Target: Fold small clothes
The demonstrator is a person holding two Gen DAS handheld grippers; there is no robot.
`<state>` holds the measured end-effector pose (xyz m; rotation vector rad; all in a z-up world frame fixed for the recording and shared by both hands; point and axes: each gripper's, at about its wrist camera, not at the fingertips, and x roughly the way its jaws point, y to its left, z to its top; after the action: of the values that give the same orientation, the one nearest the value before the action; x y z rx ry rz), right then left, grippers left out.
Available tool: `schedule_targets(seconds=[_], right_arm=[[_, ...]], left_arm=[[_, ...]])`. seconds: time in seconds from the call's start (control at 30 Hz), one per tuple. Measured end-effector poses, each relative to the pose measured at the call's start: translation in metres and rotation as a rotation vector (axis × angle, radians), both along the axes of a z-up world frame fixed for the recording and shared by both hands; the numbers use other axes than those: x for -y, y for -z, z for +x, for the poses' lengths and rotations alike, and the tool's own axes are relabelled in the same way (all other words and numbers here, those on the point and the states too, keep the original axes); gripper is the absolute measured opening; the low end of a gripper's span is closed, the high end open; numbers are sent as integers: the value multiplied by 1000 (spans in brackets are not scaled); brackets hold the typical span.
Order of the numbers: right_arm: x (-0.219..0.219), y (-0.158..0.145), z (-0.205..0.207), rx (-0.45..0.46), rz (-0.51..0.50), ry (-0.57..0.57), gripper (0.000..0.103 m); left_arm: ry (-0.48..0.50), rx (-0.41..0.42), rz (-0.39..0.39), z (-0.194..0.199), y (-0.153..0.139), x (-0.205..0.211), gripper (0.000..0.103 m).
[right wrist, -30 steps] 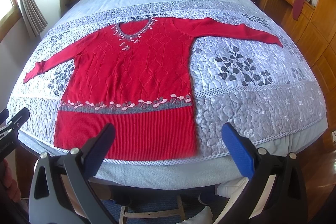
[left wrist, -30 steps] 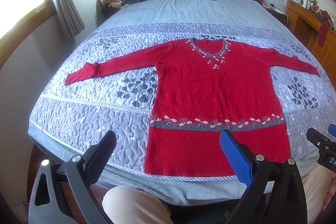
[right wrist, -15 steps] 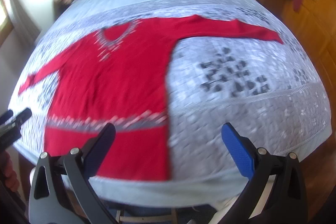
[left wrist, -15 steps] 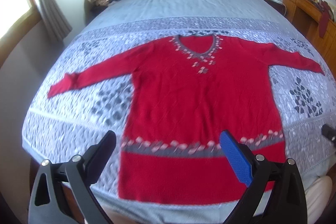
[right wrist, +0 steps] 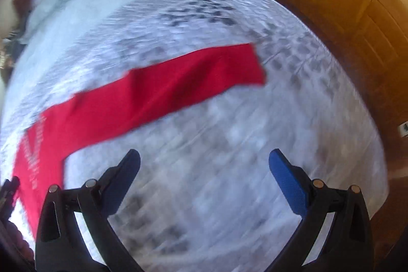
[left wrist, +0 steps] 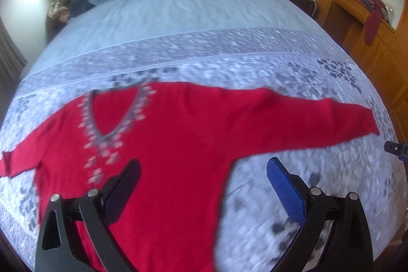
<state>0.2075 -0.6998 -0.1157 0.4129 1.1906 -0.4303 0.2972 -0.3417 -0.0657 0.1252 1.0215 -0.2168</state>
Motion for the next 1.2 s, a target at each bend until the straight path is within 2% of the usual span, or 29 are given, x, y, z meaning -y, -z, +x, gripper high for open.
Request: schedule_targets(seconds=[0.2, 0.27, 0.3, 0.33, 0.37, 0.5, 0.57, 0.63, 0.67, 0.7, 0.73, 0.77, 0.93, 1.03, 1.2], right_arm=[[61, 38, 37, -44, 26, -9, 98], [74, 49, 45, -54, 52, -1, 94], [81, 55, 48, -52, 90, 0, 86], [88, 62, 50, -54, 134, 4, 74], [91, 68, 52, -58, 168, 10, 72], [104, 76, 52, -34, 230, 43, 73], [103, 74, 52, -30, 214, 41, 66], [102, 70, 52, -28, 173, 29, 39], [102, 66, 51, -17, 161, 25, 29], [102, 63, 50, 2, 178, 21, 10], [102, 59, 49, 27, 203, 25, 6], [100, 54, 48, 53, 213, 28, 6], [60, 24, 58, 141, 183, -51, 5], [2, 3, 76, 198, 207, -177, 5], [-95, -15, 109, 248, 271, -362, 5]], left_arm=[[32, -32, 28, 47, 34, 83, 99], [32, -44, 37, 56, 45, 102, 99], [32, -54, 37, 60, 51, 112, 99], [30, -61, 36, 63, 56, 118, 99], [28, -73, 33, 65, 62, 125, 99], [26, -91, 19, 65, 69, 132, 99], [30, -73, 34, 63, 68, 130, 99], [28, -67, 44, 64, 68, 125, 99], [25, -68, 44, 64, 66, 121, 99], [20, -72, 44, 66, 65, 116, 99], [15, -74, 45, 68, 64, 110, 99], [5, -70, 48, 70, 62, 102, 99], [-53, -67, 77, 81, 60, 60, 99], [-99, -70, 85, 88, 59, 27, 99], [-163, -62, 81, 93, 52, -26, 99]])
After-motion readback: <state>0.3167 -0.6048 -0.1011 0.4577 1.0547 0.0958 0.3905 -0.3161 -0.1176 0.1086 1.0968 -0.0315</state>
